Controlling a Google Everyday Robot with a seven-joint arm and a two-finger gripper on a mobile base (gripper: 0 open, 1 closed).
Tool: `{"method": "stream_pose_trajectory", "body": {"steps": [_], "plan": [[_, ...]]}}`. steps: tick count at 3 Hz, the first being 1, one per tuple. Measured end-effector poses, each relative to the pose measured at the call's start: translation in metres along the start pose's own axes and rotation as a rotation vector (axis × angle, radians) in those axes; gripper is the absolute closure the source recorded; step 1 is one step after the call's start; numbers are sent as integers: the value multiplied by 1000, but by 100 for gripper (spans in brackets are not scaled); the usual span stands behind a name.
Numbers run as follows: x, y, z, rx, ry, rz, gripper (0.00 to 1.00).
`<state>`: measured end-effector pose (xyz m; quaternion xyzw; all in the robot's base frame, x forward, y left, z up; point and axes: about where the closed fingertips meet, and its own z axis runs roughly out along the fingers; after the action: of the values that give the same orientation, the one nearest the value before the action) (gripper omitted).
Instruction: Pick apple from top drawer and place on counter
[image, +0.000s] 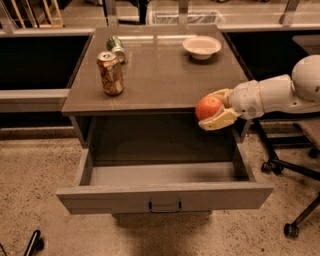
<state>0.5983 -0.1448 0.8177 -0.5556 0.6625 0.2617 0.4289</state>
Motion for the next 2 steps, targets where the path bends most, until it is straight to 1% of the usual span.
{"method": "stream_pose_trajectory", "body": {"steps": [1, 2], "plan": [[-23, -17, -11, 77, -6, 13, 100], [-24, -20, -9, 87, -9, 17, 100]]}}
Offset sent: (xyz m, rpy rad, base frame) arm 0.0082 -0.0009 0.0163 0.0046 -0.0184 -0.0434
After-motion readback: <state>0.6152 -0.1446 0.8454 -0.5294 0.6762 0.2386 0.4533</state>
